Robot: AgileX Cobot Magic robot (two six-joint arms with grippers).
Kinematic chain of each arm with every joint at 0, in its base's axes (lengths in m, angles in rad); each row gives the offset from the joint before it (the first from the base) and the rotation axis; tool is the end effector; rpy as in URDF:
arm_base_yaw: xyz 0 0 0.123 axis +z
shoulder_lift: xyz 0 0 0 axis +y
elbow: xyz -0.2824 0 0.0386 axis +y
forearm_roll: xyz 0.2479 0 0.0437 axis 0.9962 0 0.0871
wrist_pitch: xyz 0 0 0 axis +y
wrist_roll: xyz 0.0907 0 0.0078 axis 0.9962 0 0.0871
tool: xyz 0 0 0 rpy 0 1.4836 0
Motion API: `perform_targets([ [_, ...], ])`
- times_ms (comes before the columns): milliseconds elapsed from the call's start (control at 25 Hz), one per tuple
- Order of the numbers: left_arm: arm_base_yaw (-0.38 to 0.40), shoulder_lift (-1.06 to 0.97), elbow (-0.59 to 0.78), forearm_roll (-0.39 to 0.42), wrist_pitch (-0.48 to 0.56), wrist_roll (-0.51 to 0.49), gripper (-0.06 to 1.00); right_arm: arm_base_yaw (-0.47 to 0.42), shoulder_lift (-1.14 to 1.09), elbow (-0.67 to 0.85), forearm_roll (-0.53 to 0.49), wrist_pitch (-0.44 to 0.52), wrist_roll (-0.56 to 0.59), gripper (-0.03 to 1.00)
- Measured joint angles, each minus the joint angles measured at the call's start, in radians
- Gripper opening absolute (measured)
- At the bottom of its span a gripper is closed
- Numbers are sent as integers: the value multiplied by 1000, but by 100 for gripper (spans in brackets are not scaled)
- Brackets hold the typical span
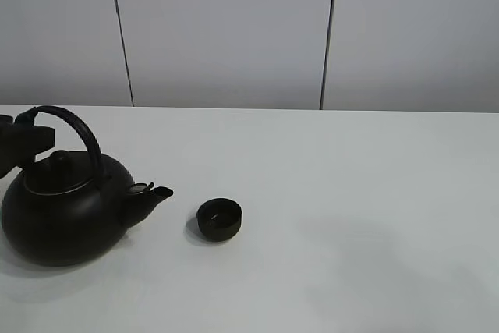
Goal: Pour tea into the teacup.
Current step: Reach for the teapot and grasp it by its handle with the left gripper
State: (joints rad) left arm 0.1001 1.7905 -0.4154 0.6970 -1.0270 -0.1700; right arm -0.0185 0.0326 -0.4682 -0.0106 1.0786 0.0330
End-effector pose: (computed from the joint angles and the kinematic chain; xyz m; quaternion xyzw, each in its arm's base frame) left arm 0.2645 -0.0237 0.1269 0.2149 0.7815 -0.1441 0.5678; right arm 0.0026 -0.0009 0.2669 0.0226 0.8737 -0.0018 0.4860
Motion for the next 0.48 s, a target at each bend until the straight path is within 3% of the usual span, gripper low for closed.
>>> perform_targets([
  [200, 0, 0, -1, 3, 11, 41, 49, 0, 0, 0, 0, 1, 0, 50],
  [480, 0, 0, -1, 3, 11, 46, 33, 0, 0, 0, 0, 1, 0, 50],
])
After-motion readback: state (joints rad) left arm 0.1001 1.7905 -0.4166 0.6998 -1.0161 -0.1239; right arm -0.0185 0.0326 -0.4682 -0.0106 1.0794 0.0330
